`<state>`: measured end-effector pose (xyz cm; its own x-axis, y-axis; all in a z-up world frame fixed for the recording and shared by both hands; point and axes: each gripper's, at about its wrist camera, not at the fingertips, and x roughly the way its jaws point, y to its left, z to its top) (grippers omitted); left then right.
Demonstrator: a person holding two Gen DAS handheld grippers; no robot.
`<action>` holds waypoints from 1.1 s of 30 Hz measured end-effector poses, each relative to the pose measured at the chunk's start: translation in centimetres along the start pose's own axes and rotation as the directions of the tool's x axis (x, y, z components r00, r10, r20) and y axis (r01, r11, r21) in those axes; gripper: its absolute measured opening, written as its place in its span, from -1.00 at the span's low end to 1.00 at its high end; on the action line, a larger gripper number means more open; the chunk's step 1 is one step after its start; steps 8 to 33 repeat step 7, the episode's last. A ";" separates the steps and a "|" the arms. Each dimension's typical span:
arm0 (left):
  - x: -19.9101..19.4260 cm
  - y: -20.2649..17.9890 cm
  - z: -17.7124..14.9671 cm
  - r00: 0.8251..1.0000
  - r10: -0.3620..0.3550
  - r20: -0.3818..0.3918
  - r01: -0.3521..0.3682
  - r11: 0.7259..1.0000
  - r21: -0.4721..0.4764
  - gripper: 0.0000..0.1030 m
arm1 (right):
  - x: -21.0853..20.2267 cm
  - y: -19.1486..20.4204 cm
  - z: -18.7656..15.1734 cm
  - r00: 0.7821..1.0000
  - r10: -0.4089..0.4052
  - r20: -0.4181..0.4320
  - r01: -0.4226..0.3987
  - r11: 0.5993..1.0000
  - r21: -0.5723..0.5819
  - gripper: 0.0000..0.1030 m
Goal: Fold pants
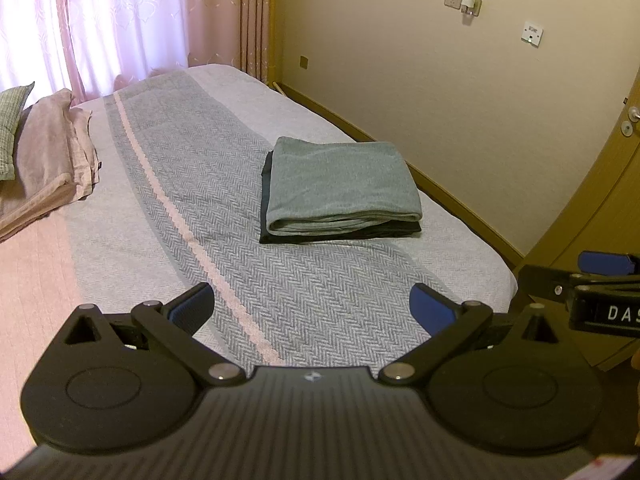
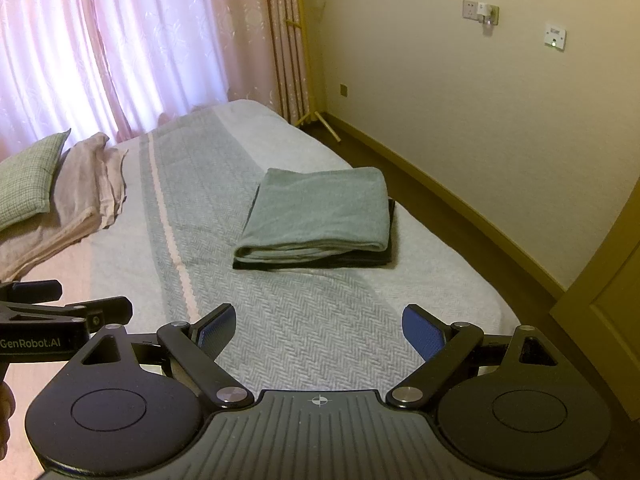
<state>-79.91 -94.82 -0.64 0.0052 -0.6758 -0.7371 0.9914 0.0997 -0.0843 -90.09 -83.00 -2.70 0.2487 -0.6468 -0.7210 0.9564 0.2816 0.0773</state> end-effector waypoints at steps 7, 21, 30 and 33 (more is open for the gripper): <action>-0.1 0.2 0.0 1.000 -0.017 0.013 0.017 1.000 -0.004 0.99 | -0.1 0.2 0.1 1.000 -0.001 0.000 0.001 1.000 -0.001 0.70; -0.1 0.2 0.0 1.000 -0.017 0.013 0.017 1.000 -0.004 0.99 | -0.1 0.2 0.1 1.000 -0.001 0.000 0.001 1.000 -0.001 0.70; -0.1 0.2 0.0 1.000 -0.017 0.013 0.017 1.000 -0.004 0.99 | -0.1 0.2 0.1 1.000 -0.001 0.000 0.001 1.000 -0.001 0.70; -0.1 0.2 0.0 1.000 -0.017 0.013 0.017 1.000 -0.004 0.99 | -0.1 0.2 0.1 1.000 -0.001 0.000 0.001 1.000 -0.001 0.70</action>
